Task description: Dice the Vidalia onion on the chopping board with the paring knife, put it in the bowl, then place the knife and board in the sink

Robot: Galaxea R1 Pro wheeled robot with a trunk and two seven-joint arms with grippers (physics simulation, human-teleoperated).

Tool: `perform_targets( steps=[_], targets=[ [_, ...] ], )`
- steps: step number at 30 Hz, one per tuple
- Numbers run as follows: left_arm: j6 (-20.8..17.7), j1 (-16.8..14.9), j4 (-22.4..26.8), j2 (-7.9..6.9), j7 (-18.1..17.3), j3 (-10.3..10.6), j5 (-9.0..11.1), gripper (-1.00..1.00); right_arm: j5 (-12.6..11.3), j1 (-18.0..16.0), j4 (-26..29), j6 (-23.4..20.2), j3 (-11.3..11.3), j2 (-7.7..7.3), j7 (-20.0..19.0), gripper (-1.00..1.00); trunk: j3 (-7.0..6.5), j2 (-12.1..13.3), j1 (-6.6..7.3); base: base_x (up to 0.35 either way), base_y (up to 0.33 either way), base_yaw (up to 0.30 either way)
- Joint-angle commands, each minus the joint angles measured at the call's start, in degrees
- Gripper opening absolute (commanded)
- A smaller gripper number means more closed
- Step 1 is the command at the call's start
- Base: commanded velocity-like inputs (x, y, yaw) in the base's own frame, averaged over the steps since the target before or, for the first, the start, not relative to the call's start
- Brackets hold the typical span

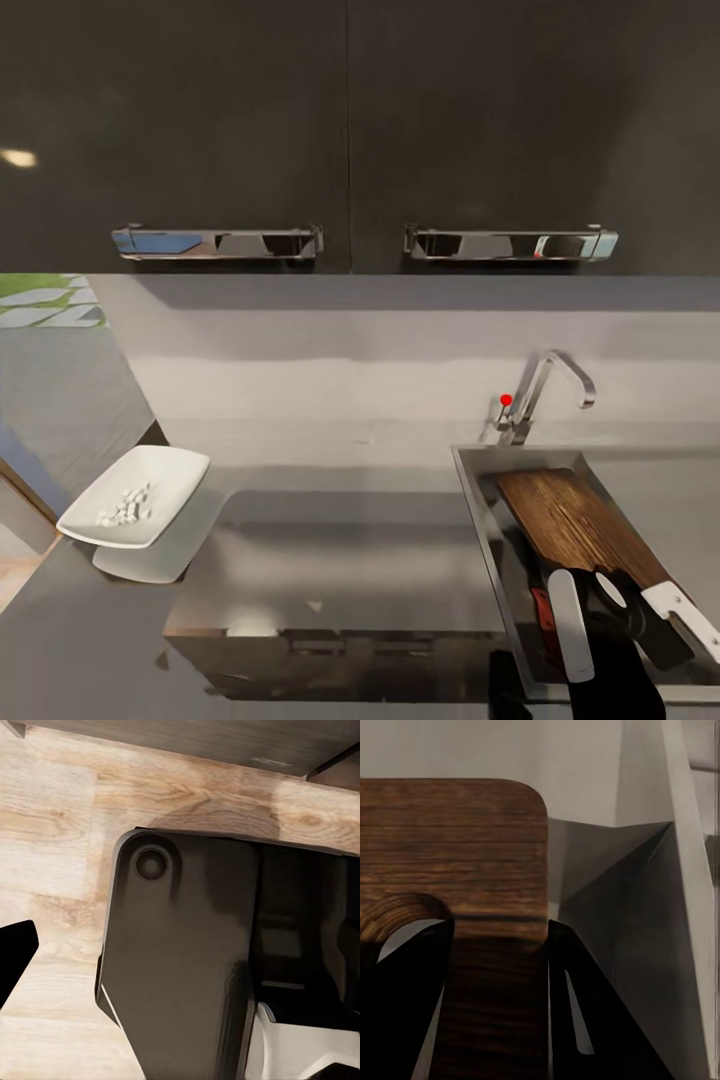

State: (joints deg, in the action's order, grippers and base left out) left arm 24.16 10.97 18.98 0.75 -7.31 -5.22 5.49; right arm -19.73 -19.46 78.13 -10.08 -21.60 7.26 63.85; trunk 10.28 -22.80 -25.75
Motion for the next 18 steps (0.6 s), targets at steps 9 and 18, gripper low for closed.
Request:
perform_targets(
  steps=[9, 18],
  targets=[
    [-0.08, 0.02, 0.09, 0.04, -0.59, -0.31, 0.57, 1.00, -0.12, -0.05, 0.09, -0.56, -0.54, 0.04, 0.12, -1.00, 0.93, -0.12, -0.03, 0.000, 0.000, 0.000],
    [-0.08, 0.02, 0.09, 0.04, -0.60, -0.31, 0.57, 1.00, -0.14, -0.05, 0.09, -0.56, -0.55, 0.04, -0.10, -1.00, 1.76, -0.12, -0.03, 0.000, 0.000, 0.000]
  ],
)
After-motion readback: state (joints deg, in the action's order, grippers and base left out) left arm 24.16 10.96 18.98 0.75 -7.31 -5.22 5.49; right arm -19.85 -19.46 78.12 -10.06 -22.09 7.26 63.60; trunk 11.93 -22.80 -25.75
